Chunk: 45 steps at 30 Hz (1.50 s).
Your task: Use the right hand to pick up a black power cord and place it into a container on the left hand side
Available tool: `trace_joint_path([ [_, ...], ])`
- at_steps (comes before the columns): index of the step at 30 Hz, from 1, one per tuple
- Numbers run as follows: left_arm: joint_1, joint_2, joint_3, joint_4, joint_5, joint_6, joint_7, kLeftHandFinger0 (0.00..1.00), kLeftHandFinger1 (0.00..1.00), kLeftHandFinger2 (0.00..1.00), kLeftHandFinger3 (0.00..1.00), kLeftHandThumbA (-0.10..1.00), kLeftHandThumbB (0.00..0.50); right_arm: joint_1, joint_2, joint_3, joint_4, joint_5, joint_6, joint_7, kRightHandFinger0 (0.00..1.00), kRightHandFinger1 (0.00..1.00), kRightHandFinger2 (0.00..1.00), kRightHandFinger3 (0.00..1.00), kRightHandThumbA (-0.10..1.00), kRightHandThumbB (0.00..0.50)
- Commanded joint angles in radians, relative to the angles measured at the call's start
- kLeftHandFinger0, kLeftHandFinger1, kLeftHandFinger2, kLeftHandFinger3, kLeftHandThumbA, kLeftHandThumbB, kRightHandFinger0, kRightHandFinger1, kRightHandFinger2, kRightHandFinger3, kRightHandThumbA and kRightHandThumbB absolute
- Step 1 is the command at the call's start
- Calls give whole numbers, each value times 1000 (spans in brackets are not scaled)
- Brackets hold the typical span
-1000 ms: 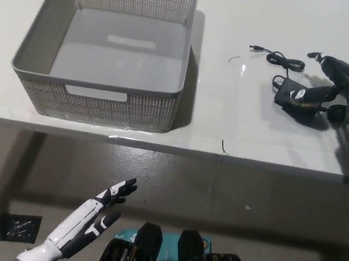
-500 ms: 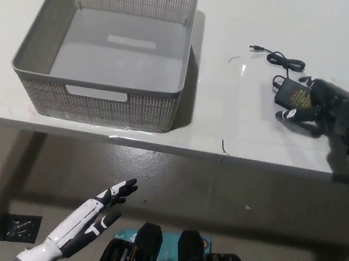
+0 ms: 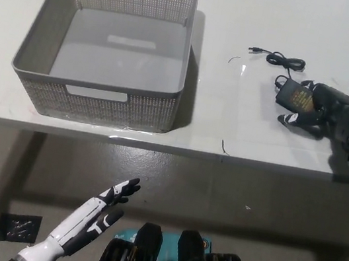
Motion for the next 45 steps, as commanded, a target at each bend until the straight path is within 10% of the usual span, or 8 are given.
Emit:
trace_joint_path([
  [1,-30,15,9,-32,-17,6,-15,1000,1000,1000,1000,1000,454,-28,-12,-42,3,42,-80,-199,94,203,309,340,96,165],
  [3,-29,14,11,-33,-28,11,-20,1000,1000,1000,1000,1000,450,-18,-10,-52,-2,38,-120,-281,55,452,776,721,-99,112],
  [4,-29,14,12,-31,-27,8,-20,1000,1000,1000,1000,999,447,-16,-10,-56,-2,41,-134,-296,90,534,830,891,-100,104],
  [7,-34,15,16,-33,-27,21,-21,1000,1000,1000,1000,981,457,-23,-7,-64,-1,48,-144,-315,184,629,871,950,-100,116],
  [25,-23,12,23,-48,-9,50,-26,1000,1000,1000,1000,1000,459,-23,-11,-86,-4,59,-209,-463,112,528,860,936,-100,135],
  [45,-14,18,19,-63,14,66,-28,1000,1000,1000,1000,1000,465,-137,-63,-184,-327,57,-196,-507,8,363,675,703,-100,145],
])
